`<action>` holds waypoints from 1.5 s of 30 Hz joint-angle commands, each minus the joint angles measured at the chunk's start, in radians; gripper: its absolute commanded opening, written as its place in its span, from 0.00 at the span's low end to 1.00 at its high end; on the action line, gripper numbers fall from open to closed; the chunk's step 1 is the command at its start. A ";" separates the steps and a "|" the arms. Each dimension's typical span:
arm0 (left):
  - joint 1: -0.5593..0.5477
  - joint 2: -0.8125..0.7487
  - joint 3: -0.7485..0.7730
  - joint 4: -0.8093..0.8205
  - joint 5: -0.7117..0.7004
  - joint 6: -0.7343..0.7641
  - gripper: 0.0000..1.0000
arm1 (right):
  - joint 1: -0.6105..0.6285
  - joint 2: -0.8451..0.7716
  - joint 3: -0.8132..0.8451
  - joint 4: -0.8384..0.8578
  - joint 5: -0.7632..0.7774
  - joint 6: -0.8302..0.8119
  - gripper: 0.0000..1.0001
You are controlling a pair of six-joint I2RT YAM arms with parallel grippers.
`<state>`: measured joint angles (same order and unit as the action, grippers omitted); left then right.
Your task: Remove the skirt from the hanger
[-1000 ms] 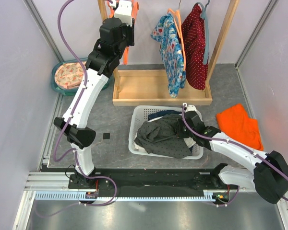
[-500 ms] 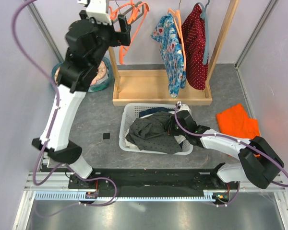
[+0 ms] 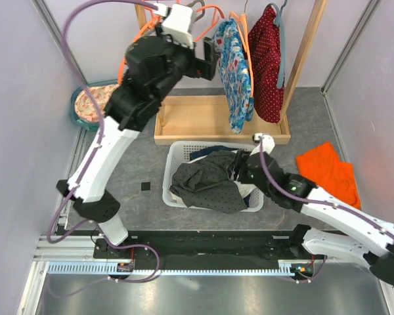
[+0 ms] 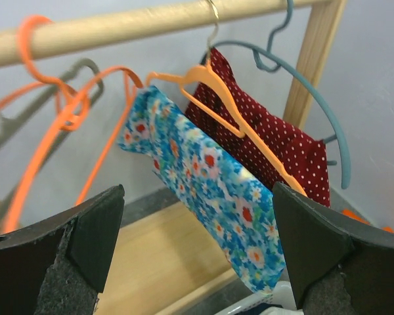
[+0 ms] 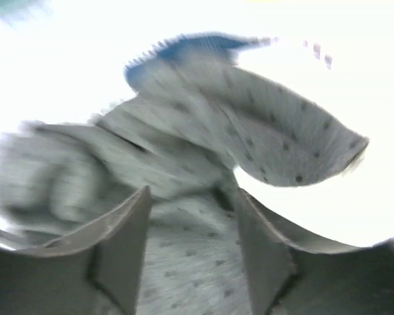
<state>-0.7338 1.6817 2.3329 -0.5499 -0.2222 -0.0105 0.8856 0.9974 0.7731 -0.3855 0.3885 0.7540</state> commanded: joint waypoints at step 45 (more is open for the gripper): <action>-0.096 -0.323 -0.514 -0.081 0.161 0.302 1.00 | -0.468 0.784 1.571 -0.185 -0.313 -0.627 0.77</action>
<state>-0.8299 1.3701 1.8030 -0.6395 -0.0750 0.2359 0.4160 1.7443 2.3157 -0.5812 0.2001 0.1013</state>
